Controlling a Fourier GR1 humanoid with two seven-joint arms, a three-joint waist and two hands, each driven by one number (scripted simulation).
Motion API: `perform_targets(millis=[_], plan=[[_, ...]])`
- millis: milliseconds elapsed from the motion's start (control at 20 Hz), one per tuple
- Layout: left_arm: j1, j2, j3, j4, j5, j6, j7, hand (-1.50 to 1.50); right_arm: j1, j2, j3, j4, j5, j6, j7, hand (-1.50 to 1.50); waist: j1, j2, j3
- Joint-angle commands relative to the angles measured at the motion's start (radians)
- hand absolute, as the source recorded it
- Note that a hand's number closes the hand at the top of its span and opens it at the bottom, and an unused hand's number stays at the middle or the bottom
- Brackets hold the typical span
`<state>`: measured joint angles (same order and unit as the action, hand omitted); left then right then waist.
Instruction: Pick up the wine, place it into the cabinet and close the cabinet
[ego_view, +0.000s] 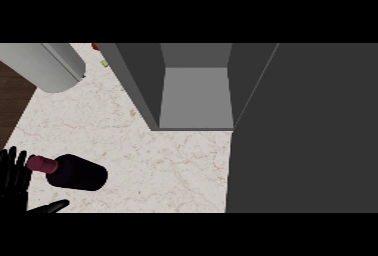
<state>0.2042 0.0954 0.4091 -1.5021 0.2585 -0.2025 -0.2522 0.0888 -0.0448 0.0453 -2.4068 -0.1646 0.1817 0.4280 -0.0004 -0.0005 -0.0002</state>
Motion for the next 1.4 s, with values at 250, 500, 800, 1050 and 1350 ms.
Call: perform_targets(millis=[250,500,800,1050,1350], plan=[[-0.108,0.049,0.021,0.282,-0.007,-0.056,-0.122,-1.50,-0.078,0.029,0.086,-0.049,0.080,-0.070,0.094,-1.50,0.000,0.001,-0.001],[-0.191,0.026,-0.008,0.457,-0.080,-0.011,-0.224,-1.50,-0.004,0.020,0.043,-0.028,0.029,-0.020,0.021,-1.50,-0.008,0.001,-0.001],[-0.149,0.007,-0.035,0.399,-0.062,0.009,-0.198,-1.50,0.095,-0.028,-0.053,-0.072,-0.062,0.064,-0.034,-1.50,-0.003,-0.001,0.001],[-0.228,0.059,-0.022,0.653,-0.075,-0.048,-0.372,-1.50,0.012,0.000,-0.023,0.004,-0.005,0.023,-0.011,-1.50,-0.003,0.001,0.000],[-0.259,0.052,-0.027,0.748,-0.044,-0.060,-0.403,-1.50,0.032,0.024,0.016,-0.014,0.037,0.012,-0.011,-1.50,-0.002,0.000,0.000]])
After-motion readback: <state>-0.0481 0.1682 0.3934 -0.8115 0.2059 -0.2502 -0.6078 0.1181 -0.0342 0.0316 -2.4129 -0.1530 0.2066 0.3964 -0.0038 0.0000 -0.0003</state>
